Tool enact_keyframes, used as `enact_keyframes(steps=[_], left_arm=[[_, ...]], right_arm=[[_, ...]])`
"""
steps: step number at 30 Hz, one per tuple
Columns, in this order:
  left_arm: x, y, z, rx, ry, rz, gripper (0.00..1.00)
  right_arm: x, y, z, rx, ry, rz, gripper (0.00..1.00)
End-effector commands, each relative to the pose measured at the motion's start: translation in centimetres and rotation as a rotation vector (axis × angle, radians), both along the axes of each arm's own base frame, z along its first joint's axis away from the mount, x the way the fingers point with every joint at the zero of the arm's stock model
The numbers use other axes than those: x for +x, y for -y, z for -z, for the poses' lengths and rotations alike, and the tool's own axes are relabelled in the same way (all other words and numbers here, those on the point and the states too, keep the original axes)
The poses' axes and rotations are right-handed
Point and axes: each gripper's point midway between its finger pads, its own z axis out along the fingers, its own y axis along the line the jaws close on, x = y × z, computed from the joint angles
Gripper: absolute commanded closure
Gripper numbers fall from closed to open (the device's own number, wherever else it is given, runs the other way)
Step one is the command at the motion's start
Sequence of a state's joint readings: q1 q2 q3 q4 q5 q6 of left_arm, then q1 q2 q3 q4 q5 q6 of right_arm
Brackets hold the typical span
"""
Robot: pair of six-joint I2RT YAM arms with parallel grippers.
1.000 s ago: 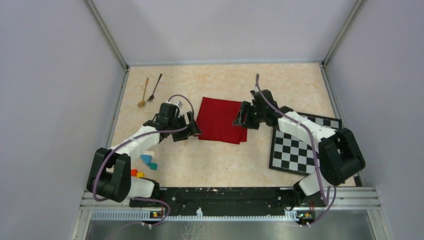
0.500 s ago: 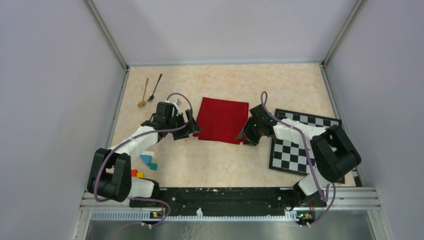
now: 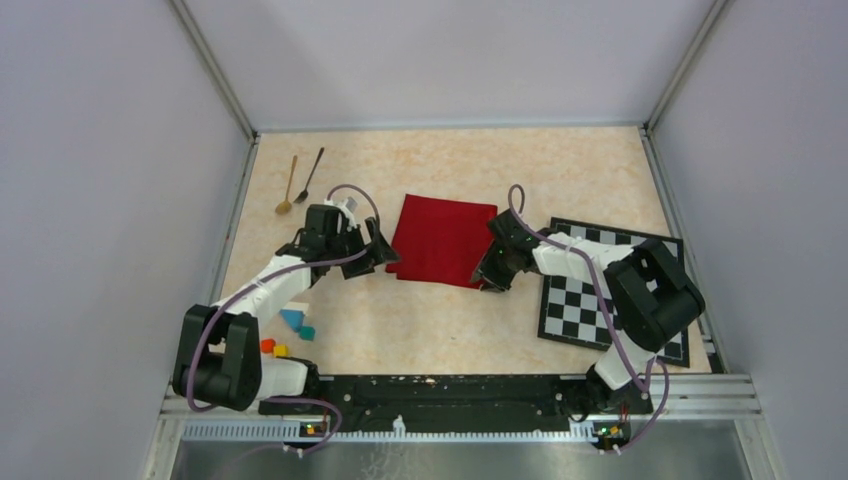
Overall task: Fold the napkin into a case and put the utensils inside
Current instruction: Pick up the square-folded napkin from the center of the board.
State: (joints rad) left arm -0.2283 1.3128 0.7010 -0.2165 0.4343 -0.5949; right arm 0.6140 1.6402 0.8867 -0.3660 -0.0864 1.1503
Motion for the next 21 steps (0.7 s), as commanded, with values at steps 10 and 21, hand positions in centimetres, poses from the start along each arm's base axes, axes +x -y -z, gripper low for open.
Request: enact_keyframes(steps=[10,21], left_arm=[[0.5,-0.6,-0.6,-0.005,0.068,0.016,0.12],[1.7,-0.8,1.1,-0.012,0.007,-0.02,0.1]], right_arm=[[1.4,-0.6,-0.5,-0.007,0.038,0.046,0.88],[1.6,-0.8,-3.4,0.034,0.09,0.043,1.0]])
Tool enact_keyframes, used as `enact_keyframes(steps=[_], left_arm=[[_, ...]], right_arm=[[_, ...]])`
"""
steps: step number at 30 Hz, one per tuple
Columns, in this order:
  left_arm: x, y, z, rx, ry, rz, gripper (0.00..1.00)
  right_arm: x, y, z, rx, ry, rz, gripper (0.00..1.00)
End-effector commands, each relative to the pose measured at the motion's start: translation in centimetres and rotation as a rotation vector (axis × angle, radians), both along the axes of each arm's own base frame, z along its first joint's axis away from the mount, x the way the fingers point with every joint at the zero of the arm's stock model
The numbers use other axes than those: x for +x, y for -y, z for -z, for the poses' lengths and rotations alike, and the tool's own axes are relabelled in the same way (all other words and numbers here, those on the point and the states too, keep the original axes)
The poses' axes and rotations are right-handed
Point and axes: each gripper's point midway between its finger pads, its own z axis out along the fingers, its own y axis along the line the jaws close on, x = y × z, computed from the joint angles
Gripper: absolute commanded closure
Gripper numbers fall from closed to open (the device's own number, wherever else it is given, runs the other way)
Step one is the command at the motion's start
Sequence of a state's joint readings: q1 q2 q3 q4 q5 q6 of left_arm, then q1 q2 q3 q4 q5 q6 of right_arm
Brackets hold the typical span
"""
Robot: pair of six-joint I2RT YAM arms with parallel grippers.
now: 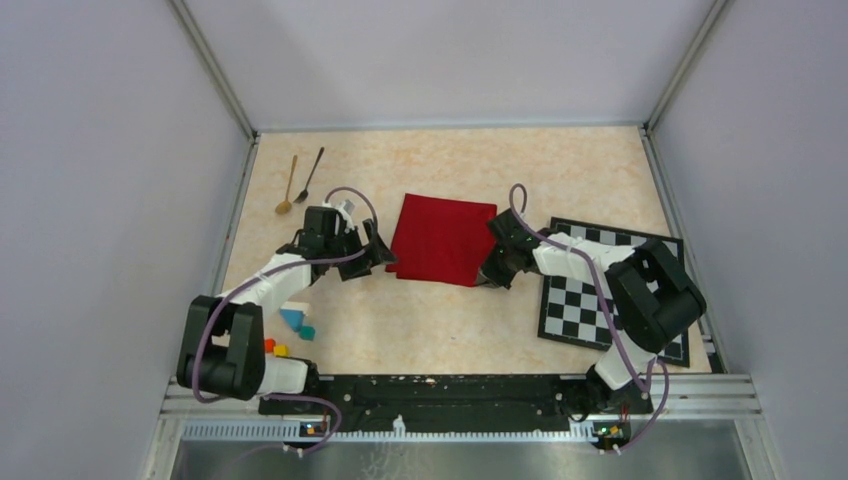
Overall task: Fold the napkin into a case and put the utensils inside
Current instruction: Pick up the square-folded napkin from the center of the board.
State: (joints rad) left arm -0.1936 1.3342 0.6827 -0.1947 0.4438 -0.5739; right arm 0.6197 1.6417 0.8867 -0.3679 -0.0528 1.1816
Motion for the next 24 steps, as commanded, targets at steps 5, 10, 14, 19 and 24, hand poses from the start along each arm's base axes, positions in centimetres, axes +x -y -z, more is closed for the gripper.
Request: enact_keyframes(steps=[5,10,14,19,24], left_arm=[[2.6,0.2,1.7,-0.004,-0.02,-0.021,0.18],[3.5,0.5,2.8,-0.008,-0.044,-0.021,0.28],[3.8,0.3,3.8,0.012,-0.066,-0.032,0.33],[3.9,0.7,4.7,0.01,-0.092,-0.027,0.42],[3.5,1.1,5.2,0.022,-0.121,-0.022,0.46]], right_arm=[[1.5,-1.0,-4.6,0.079,0.116,0.004,1.0],[1.7,-0.7,-5.1,0.088,0.142,-0.002,1.0],[1.9,-0.3,-5.1,0.093,0.15,-0.007,1.0],[2.2,0.1,-4.9,0.108,0.159,-0.005,1.0],[2.4,0.3,-5.0,0.116,0.166,-0.008,1.0]])
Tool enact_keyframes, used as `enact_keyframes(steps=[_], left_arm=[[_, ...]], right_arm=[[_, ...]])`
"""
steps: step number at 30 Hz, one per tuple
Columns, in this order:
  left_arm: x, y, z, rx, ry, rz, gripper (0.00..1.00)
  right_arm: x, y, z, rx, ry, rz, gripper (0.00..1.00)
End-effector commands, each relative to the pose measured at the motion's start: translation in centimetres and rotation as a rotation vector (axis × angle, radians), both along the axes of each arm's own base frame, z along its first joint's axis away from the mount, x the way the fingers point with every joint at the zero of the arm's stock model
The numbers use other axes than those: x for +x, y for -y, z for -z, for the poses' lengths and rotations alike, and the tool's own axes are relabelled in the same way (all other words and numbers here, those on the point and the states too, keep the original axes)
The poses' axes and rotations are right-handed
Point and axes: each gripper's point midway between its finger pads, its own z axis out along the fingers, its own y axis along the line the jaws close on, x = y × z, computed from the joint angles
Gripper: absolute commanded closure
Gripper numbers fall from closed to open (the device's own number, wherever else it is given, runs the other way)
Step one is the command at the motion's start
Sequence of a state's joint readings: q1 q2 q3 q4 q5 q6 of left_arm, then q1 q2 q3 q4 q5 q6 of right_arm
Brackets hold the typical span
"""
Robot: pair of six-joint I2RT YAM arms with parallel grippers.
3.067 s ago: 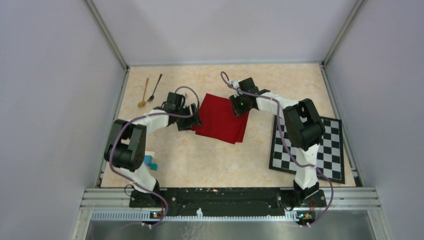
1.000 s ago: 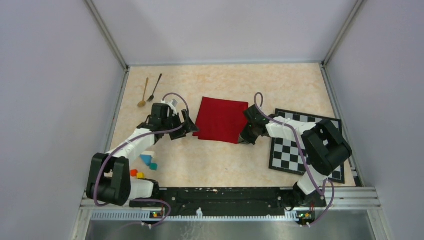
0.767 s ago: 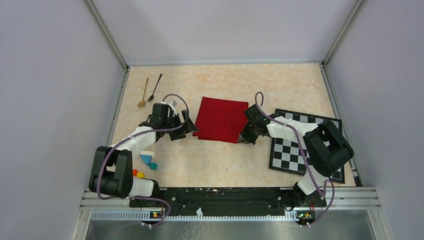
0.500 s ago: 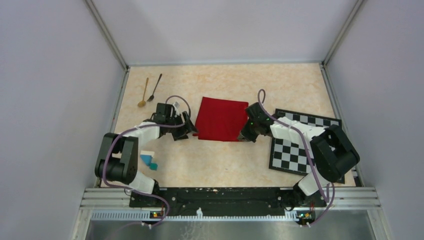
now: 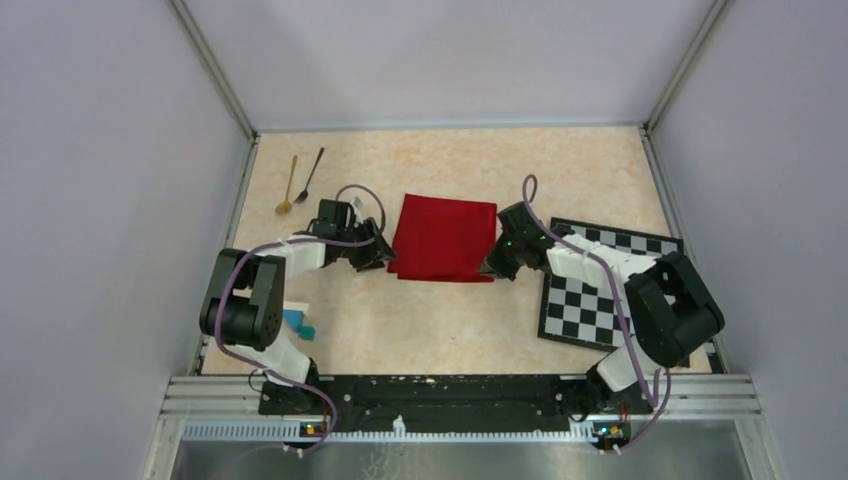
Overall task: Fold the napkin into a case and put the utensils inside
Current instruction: Pick up the square-folded napkin from the center of the board, then smooth out the square-folded napkin at the center of the board.
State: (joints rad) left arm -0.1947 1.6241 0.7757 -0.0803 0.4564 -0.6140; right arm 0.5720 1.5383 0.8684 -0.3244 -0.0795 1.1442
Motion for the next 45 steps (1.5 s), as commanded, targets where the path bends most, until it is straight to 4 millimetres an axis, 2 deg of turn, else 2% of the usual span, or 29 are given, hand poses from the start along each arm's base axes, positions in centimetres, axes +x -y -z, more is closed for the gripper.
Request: enact_keyframes(steps=[1,3,6,9,14,17,24,30,34,38,45], left_arm=[[0.0,0.1,1.0,0.037,-0.027,0.002,0.43],[-0.4,0.2,1.2,0.045,-0.044,0.007,0.34],[-1.1,-0.1,1.3,0.078,-0.054,0.0,0.33],[-1.9,-0.2,1.8,0.076,-0.079,-0.002,0.39],[-2.4,-0.1,2.8,0.07,-0.106,-0.002,0.42],[-2.1,0.1,2.5,0.062,-0.091,-0.007,0.54],[-0.9,0.2,0.4,0.05,-0.026,-0.014,0.78],[-0.4,0.8,-2.2,0.015,0.024,-0.007,0.9],[-0.2,1.2,-4.2,-0.016,0.054,0.001,0.91],[-0.2,1.6,-5.4,-0.039,0.07,0.011,0.91],[-1.1,3.2,-5.8,-0.067,0.065,0.045,0.92]], right_arm=[[0.8,-0.2,-1.7,0.042,0.063,-0.011,1.0],[0.8,-0.3,-1.7,0.048,0.065,-0.018,1.0],[0.8,-0.4,-1.7,0.053,0.065,-0.022,1.0],[0.9,-0.4,-1.7,0.057,0.068,-0.022,1.0],[0.9,-0.5,-1.7,0.062,0.069,-0.025,1.0],[0.8,-0.4,-1.6,0.06,0.065,-0.024,1.0],[1.0,-0.5,-1.9,0.063,0.087,-0.043,1.0],[1.8,-0.6,-3.2,0.064,0.143,-0.085,1.0],[2.4,0.3,-3.8,0.068,0.159,-0.081,1.0],[2.6,0.9,-4.0,0.066,0.166,-0.083,1.0],[2.9,2.0,-4.0,0.046,0.17,-0.085,1.0]])
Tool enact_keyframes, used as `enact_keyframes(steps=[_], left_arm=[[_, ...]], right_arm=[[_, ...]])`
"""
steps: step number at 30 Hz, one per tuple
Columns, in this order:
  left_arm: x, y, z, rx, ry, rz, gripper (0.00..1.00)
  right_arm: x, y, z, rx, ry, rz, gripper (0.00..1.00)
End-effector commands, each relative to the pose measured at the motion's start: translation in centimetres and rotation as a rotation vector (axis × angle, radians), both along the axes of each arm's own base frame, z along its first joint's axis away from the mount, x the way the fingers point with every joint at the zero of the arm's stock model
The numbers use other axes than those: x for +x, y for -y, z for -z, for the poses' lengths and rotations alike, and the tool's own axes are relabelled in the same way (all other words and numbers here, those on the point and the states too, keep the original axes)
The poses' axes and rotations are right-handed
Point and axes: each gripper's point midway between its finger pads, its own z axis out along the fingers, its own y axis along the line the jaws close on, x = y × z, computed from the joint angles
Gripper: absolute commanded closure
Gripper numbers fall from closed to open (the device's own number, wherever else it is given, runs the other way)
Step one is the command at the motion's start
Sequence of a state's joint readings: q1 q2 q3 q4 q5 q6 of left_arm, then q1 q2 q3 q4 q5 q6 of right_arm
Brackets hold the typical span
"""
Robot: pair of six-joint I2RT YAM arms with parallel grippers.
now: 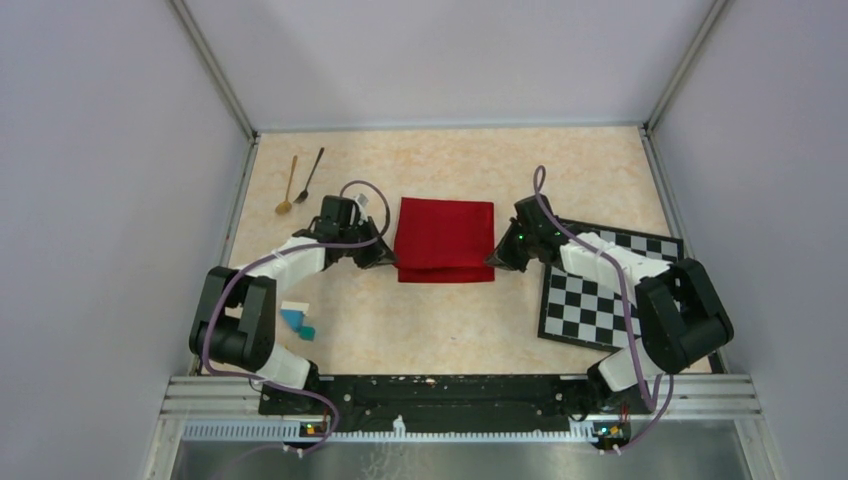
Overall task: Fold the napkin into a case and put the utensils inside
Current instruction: Smooth out the square-folded napkin at the center of the board.
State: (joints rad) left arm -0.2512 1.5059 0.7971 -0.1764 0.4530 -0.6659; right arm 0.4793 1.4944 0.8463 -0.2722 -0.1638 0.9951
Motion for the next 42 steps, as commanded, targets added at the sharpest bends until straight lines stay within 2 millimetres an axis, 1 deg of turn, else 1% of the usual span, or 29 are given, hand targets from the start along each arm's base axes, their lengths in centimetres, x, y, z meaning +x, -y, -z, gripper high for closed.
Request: enact_keyframes(steps=[1,6,10,13,17,22,23,26,30,36,38,42], left_arm=[[0.2,1.6,-2.2,-0.039,0.049,0.029,0.92],[-0.5,2.0,-1.4,-0.038,0.031,0.038,0.92],[-0.9,2.0,-0.7,-0.036,0.015,0.038,0.92],[-1.3,2.5,-0.7,-0.051,0.005,0.051,0.93],[-1.3,2.8,-1.9,-0.06,0.028,0.055,0.93],[-0.4,2.9,-4.5,-0.063,0.081,0.058,0.93],[-0.3,3.0,-4.8,-0.066,0.086,0.058,0.93],[-0.4,3.0,-5.2,-0.068,0.092,0.06,0.92],[-1.2,3.2,-4.6,-0.081,0.073,0.067,0.92],[-2.1,4.6,-3.1,-0.085,0.041,0.092,0.93],[-2.3,5.0,-2.6,-0.082,0.033,0.1,0.93],[-2.8,4.9,-1.3,-0.064,0.009,0.099,0.93]], right_arm=[[1.5,0.6,-2.6,0.012,0.084,-0.003,1.0],[1.9,1.7,-3.0,-0.003,0.093,0.005,1.0],[2.3,2.2,-2.7,-0.017,0.093,0.005,1.0],[2.5,2.2,-3.0,-0.013,0.103,-0.003,1.0],[3.1,2.0,-4.4,-0.009,0.137,-0.02,1.0],[4.0,1.8,-6.5,-0.01,0.18,-0.031,1.0],[4.2,1.8,-6.7,-0.011,0.183,-0.033,1.0],[4.5,2.1,-7.3,-0.016,0.195,-0.029,1.0],[4.3,2.9,-6.6,-0.042,0.186,-0.025,1.0],[4.1,3.8,-5.1,-0.057,0.165,-0.016,1.0],[4.2,3.9,-4.8,-0.063,0.166,-0.015,1.0],[4.3,4.1,-4.2,-0.07,0.157,-0.013,1.0]])
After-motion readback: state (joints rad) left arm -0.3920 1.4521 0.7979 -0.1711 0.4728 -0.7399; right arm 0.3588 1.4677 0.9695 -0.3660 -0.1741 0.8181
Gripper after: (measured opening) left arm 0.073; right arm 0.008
